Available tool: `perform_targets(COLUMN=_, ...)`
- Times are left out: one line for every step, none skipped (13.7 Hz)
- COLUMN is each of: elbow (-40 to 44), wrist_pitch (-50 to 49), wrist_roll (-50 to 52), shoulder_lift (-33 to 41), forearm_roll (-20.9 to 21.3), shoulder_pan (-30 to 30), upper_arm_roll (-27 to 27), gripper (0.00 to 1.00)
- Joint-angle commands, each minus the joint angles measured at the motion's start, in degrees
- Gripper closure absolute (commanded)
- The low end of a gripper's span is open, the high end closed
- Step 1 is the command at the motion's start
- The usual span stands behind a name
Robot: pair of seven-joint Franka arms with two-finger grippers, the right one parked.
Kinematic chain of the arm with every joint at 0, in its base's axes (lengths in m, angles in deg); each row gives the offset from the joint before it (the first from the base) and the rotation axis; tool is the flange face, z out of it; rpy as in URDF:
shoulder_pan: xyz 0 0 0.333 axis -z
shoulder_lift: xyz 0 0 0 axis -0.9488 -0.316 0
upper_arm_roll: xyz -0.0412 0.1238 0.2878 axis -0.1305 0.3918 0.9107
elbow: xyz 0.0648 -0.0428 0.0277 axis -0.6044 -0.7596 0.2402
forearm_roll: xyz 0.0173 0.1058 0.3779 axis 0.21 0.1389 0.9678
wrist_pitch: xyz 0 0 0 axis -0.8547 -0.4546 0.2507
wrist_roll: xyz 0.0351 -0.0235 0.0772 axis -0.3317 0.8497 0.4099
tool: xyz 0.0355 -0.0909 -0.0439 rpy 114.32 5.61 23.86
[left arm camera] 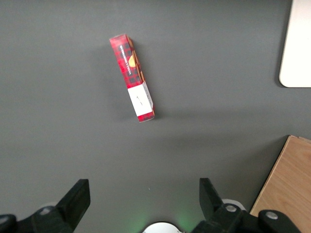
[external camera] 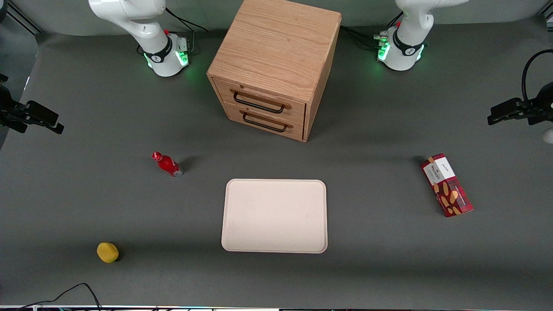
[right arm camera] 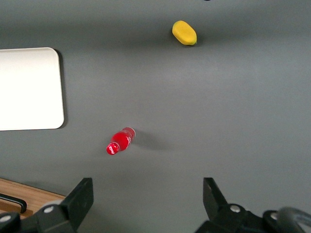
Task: Place red cookie box on tray
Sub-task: 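Move the left gripper down over the red tartan cookie box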
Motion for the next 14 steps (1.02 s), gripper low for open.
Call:
perform_targets(elbow=-4.05, wrist_pitch=3.2, wrist_roll=3.82, shoulder_lift=0.33, forearm_roll=1.16, shoulder_pan=-0.09, upper_arm_roll=-0.1, gripper=0.0)
perform_targets(elbow=-6.59, wrist_pitch=5.91, wrist_roll=3.82, shoulder_lift=0.33, forearm_roll=1.51, shoulder_pan=-0.09, upper_arm_roll=-0.01, gripper=0.0)
perform_targets(elbow=-8.96, wrist_pitch=8.64, wrist_roll=3.82, shoulder_lift=0.42, forearm_roll=1.6, shoulder_pan=-0.18, upper_arm_roll=-0.01, gripper=0.0)
perform_targets(elbow=-11.33, wrist_pitch=11.62, wrist_roll=3.82, shoulder_lift=0.33, forearm_roll=1.6, shoulder_pan=-0.27, upper_arm_roll=0.16, gripper=0.0)
perform_targets(elbow=-13.88, wrist_pitch=14.61, wrist_roll=3.91, shoulder_lift=0.33, forearm_roll=1.6, shoulder_pan=-0.7, upper_arm_roll=0.25, gripper=0.0)
perform_targets(elbow=-16.86, wrist_pitch=18.03, wrist_roll=3.91, shoulder_lift=0.33, forearm_roll=1.51, shoulder_pan=-1.4, upper_arm_roll=0.25, gripper=0.0)
perform_targets(elbow=-19.42, wrist_pitch=21.46, wrist_roll=3.99, shoulder_lift=0.33, forearm_roll=1.51, shoulder_pan=-1.41, upper_arm_roll=0.25, gripper=0.0)
perform_targets(elbow=-21.18, wrist_pitch=24.37, wrist_roll=4.08, shoulder_lift=-0.11, forearm_roll=1.51, shoulder_pan=-1.5, upper_arm_roll=0.25, gripper=0.0)
perform_targets(elbow=-21.72, wrist_pitch=26.14, wrist_roll=4.17, shoulder_lift=-1.68, forearm_roll=1.51, shoulder_pan=-1.58, upper_arm_roll=0.25, gripper=0.0)
perform_targets(elbow=-21.73, wrist_pitch=27.72, wrist_roll=4.17, shoulder_lift=-3.35, forearm_roll=1.51, shoulder_pan=-2.11, upper_arm_roll=0.34, gripper=0.0)
perform_targets(elbow=-21.9, wrist_pitch=30.17, wrist_roll=4.17, shoulder_lift=-4.84, forearm_roll=1.51, shoulder_pan=-3.07, upper_arm_roll=0.25, gripper=0.0)
perform_targets(elbow=-22.51, wrist_pitch=32.46, wrist_roll=4.17, shoulder_lift=-6.16, forearm_roll=1.51, shoulder_pan=-3.17, upper_arm_roll=0.34, gripper=0.0)
perform_targets(elbow=-22.69, wrist_pitch=34.66, wrist_roll=4.17, shoulder_lift=-7.74, forearm_roll=1.51, shoulder_pan=-3.17, upper_arm_roll=0.34, gripper=0.0)
perform_targets(elbow=-22.96, wrist_pitch=36.86, wrist_roll=4.26, shoulder_lift=-9.15, forearm_roll=1.51, shoulder_pan=-3.17, upper_arm_roll=0.34, gripper=0.0)
